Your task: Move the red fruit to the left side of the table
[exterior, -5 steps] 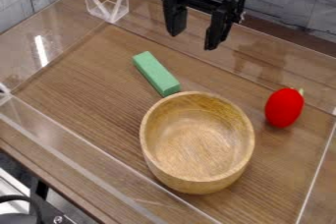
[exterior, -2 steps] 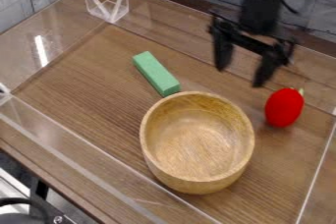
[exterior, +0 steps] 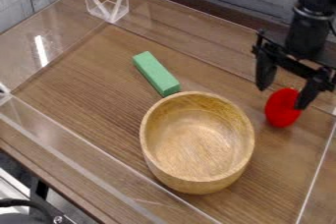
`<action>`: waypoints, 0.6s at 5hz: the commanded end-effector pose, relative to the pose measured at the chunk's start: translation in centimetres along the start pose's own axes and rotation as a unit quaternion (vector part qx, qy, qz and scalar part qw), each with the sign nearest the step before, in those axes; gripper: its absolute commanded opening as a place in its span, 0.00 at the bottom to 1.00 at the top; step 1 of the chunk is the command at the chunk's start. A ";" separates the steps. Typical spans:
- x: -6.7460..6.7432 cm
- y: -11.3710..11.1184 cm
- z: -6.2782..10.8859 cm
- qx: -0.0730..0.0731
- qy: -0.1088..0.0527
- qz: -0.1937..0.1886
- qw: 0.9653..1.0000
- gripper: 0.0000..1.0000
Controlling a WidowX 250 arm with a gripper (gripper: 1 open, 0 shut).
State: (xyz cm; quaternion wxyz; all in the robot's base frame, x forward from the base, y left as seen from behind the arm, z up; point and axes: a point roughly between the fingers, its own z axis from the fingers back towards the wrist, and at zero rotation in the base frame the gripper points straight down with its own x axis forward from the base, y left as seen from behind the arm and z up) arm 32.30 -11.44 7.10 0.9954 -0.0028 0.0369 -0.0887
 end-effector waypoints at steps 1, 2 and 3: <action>1.6 -0.7 1.0 0.004 -0.034 -0.013 0.999 1.00; 2.2 -0.7 0.5 0.012 -0.037 -0.012 0.999 1.00; 2.2 -0.6 0.7 0.020 -0.045 -0.007 0.999 1.00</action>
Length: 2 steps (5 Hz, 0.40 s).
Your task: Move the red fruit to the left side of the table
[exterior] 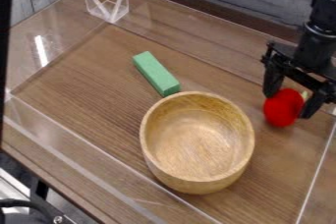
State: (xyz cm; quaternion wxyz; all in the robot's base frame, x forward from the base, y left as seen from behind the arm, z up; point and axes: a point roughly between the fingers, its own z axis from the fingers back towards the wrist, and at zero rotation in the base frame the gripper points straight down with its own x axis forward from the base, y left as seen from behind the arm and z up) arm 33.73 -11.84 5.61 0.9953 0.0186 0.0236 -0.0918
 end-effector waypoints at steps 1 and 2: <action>0.4 -0.4 2.7 0.002 -0.045 -0.002 0.999 1.00; 0.1 -0.2 3.4 0.006 -0.058 0.003 0.998 1.00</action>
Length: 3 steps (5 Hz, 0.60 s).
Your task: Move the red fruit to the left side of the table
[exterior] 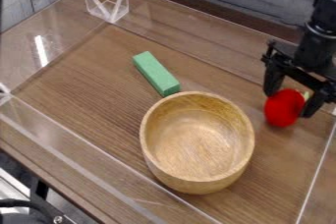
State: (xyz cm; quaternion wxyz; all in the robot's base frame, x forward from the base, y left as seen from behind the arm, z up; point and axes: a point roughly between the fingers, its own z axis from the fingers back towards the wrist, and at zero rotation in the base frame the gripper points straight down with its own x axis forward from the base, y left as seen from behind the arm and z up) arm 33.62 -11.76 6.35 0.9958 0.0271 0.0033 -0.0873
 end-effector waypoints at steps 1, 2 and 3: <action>0.5 -0.1 2.8 -0.001 -0.044 0.000 0.999 1.00; 0.6 -0.1 2.2 0.003 -0.044 -0.002 0.999 1.00; 0.7 -0.2 1.7 0.006 -0.043 -0.002 0.999 1.00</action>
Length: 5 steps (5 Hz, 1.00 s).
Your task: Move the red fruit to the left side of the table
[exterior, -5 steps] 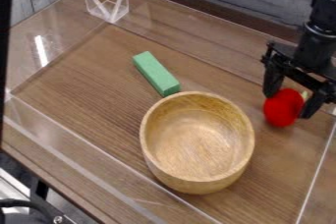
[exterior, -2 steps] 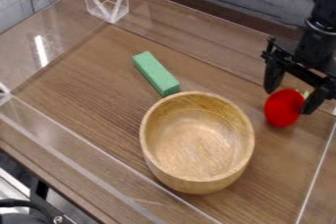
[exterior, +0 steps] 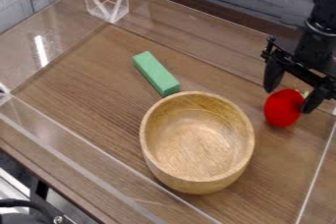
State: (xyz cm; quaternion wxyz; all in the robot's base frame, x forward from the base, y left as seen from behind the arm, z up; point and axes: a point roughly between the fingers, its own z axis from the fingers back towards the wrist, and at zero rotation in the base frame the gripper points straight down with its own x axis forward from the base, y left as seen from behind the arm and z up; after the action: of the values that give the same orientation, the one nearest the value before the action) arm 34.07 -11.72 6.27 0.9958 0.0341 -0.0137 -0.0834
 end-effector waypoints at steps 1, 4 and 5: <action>0.4 -0.4 1.4 -0.001 -0.027 -0.005 1.000 1.00; 0.4 0.0 0.8 0.001 -0.027 0.002 1.000 1.00; 0.4 0.1 0.7 0.002 -0.028 0.003 1.000 1.00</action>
State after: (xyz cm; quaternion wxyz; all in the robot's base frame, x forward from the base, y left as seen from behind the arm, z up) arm 34.05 -11.81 5.74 0.9958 0.0359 -0.0220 -0.0808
